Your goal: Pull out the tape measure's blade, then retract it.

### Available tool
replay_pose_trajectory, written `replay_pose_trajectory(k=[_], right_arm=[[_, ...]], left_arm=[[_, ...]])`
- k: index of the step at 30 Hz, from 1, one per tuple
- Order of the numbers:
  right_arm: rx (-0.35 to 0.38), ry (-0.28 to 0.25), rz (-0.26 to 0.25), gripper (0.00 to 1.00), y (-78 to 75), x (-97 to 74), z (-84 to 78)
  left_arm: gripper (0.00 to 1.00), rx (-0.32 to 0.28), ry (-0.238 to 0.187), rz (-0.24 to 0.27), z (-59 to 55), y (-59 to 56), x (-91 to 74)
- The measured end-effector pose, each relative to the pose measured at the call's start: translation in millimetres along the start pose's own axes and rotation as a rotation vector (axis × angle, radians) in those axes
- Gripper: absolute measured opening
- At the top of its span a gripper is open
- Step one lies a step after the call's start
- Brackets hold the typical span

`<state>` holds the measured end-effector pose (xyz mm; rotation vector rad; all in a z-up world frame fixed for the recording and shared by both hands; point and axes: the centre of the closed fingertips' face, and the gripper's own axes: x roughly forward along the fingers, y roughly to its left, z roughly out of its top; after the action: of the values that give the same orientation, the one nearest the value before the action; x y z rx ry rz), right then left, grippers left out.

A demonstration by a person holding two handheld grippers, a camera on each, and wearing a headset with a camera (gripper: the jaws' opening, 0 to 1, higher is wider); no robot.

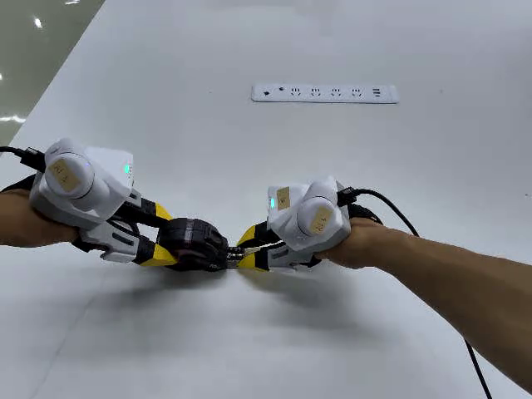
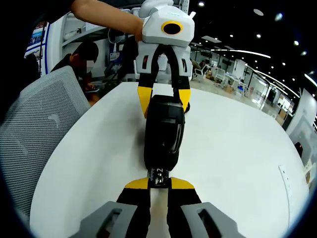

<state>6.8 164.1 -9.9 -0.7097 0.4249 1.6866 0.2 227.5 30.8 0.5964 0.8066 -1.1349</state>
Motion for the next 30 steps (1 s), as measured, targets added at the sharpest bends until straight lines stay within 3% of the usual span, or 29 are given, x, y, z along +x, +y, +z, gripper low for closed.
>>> replay_pose_trajectory(k=[17,30], right_arm=[[0.003,0.015,-0.010,0.08,1.9,-9.8,-8.5],[0.004,0.028,-0.013,0.08,2.9,-19.4,-15.9]], left_arm=[[0.23,0.009,0.042,-0.003,-1.5,0.3,0.6],[0.23,0.005,0.047,-0.002,-1.5,0.6,0.8]])
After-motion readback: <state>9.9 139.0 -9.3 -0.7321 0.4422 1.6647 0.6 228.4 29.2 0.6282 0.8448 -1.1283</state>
